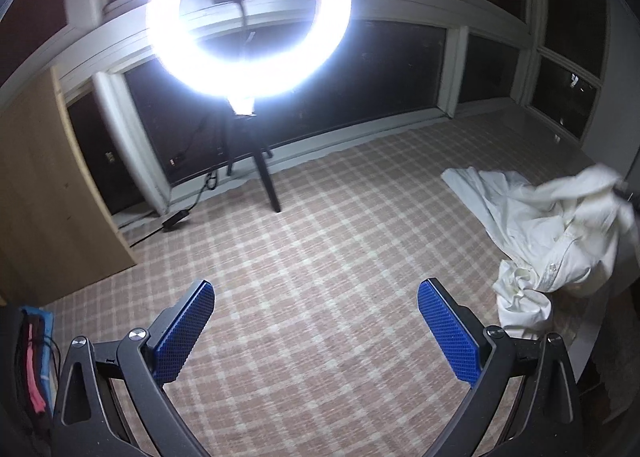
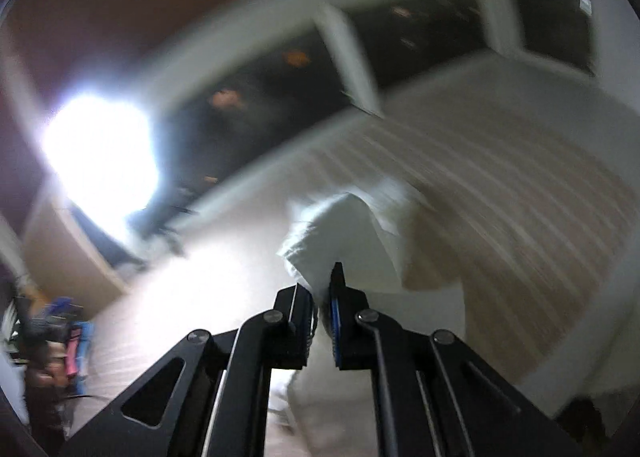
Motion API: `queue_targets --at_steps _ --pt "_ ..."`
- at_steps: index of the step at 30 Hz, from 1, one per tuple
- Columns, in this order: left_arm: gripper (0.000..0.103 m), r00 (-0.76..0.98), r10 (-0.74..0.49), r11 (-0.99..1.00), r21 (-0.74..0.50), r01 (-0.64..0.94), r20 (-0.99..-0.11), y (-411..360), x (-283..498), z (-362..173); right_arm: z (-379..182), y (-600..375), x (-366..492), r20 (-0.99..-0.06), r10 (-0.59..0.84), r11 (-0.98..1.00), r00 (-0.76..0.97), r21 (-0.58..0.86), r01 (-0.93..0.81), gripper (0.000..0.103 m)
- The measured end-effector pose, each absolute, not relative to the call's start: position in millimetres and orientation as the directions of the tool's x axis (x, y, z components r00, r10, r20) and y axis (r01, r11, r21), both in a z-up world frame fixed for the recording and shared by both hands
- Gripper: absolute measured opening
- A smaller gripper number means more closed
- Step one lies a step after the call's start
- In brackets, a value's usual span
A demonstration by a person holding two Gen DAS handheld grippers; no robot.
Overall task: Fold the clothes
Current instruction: 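Grasp the white shirt with the right gripper and drag it closer, then regrip the white shirt at the collar with the right gripper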
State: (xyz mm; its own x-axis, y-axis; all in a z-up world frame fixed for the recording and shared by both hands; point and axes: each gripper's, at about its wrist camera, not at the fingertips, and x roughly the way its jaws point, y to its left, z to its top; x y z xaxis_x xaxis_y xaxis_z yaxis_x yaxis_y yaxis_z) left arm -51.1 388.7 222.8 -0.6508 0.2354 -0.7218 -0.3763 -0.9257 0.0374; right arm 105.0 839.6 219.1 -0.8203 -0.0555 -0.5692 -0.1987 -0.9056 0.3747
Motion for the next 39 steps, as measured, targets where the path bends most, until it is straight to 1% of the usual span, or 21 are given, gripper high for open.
queue_targets --at_steps 3,5,7,10,11,12,13,14,15,16,18,21,23,27,28,29,30,31,34,37,39 --pt "0.102 -0.666 0.227 -0.940 0.019 -0.341 -0.711 368.6 -46.9 225.9 266.6 775.7 78.0 -0.509 -0.205 -0.936 -0.836 0.351 0.015 0.007" --pt "0.102 -0.677 0.216 -0.950 0.009 -0.312 -0.704 353.3 -43.4 230.5 287.4 724.0 53.6 -0.483 -0.349 -0.914 -0.803 0.363 0.179 0.007" --pt "0.102 -0.690 0.194 -0.963 0.001 -0.271 -0.697 333.9 -39.0 234.4 299.0 678.6 34.2 -0.456 -0.489 -0.860 -0.744 0.396 0.322 0.008" --pt "0.102 -0.701 0.153 -0.979 -0.008 -0.205 -0.697 304.0 -35.2 237.3 296.6 623.5 -4.6 -0.443 -0.643 -0.760 -0.625 0.464 0.455 0.008" --pt "0.102 -0.699 0.136 -0.983 -0.007 -0.184 -0.702 295.4 -35.5 236.2 287.6 606.4 -21.6 -0.470 -0.653 -0.756 -0.594 0.462 0.464 0.013" --pt "0.102 -0.695 0.118 -0.987 -0.005 -0.162 -0.709 287.0 -36.7 234.3 271.7 592.9 -39.0 -0.537 -0.618 -0.786 -0.574 0.423 0.451 0.020" --pt "0.102 -0.688 0.104 -0.990 -0.007 -0.143 -0.718 279.4 -38.4 231.6 252.0 583.8 -54.2 -0.622 -0.548 -0.834 -0.560 0.362 0.416 0.041" --pt "0.102 -0.680 0.094 -0.992 -0.007 -0.129 -0.727 273.0 -39.6 228.0 226.5 580.7 -68.3 -0.713 -0.426 -0.901 -0.557 0.279 0.333 0.044" --pt "0.102 -0.673 0.084 -0.993 -0.005 -0.119 -0.735 267.4 -40.2 224.0 203.5 583.0 -76.6 -0.769 -0.326 -0.942 -0.550 0.216 0.257 0.044" --pt "0.102 -0.666 0.072 -0.994 0.000 -0.108 -0.743 262.0 -40.6 219.7 185.7 587.5 -77.0 -0.789 -0.300 -0.952 -0.536 0.212 0.221 0.044" --pt "0.102 -0.653 0.054 -0.996 0.009 -0.093 -0.755 253.9 -41.3 210.6 155.4 596.7 -70.1 -0.807 -0.306 -0.952 -0.506 0.247 0.183 0.044" --pt "0.102 -0.627 0.046 -0.997 0.001 -0.074 -0.778 246.7 -46.6 196.9 126.9 591.1 -64.0 -0.830 -0.290 -0.954 -0.477 0.209 0.217 0.045" --pt "0.102 -0.611 0.042 -0.998 -0.007 -0.060 -0.790 244.6 -49.6 191.5 114.5 584.4 -65.2 -0.839 -0.295 -0.951 -0.457 0.211 0.226 0.053" --pt "0.102 -0.605 0.056 -0.998 -0.018 -0.068 -0.794 247.4 -50.6 188.5 90.7 565.2 -84.4 -0.852 -0.318 -0.938 -0.415 0.218 0.271 0.053" --pt "0.102 -0.604 0.055 -0.997 -0.013 -0.074 -0.795 249.2 -51.3 188.4 86.3 561.5 -88.7 -0.852 -0.323 -0.934 -0.413 0.217 0.284 0.053" --pt "0.102 -0.603 0.052 -0.997 -0.005 -0.080 -0.796 251.4 -52.3 188.2 80.8 560.5 -92.2 -0.857 -0.305 -0.939 -0.415 0.198 0.282 0.035" --pt "0.102 -0.601 0.050 -0.996 0.002 -0.085 -0.798 253.7 -53.3 188.1 75.5 562.0 -95.7 -0.867 -0.275 -0.947 -0.416 0.171 0.270 0.011" --pt "0.102 -0.600 0.050 -0.996 0.006 -0.091 -0.799 255.3 -54.7 188.0 73.8 568.8 -94.0 -0.868 -0.279 -0.949 -0.412 0.183 0.257 0.003" --pt "0.102 -0.599 0.060 -0.994 0.005 -0.106 -0.799 258.4 -60.3 187.6 81.0 602.4 -74.0 -0.847 -0.347 -0.935 -0.403 0.278 0.221 0.003" --pt "0.102 -0.583 0.084 -0.991 -0.006 -0.135 -0.808 266.0 -70.0 180.5 95.6 653.9 -33.0 -0.869 -0.240 -0.971 -0.433 0.206 0.125 0.003" --pt "0.102 -0.569 0.101 -0.988 -0.013 -0.157 -0.816 275.3 -76.1 174.2 92.1 682.1 -11.0 -0.914 -0.101 -0.995 -0.394 0.087 0.052 0.003"
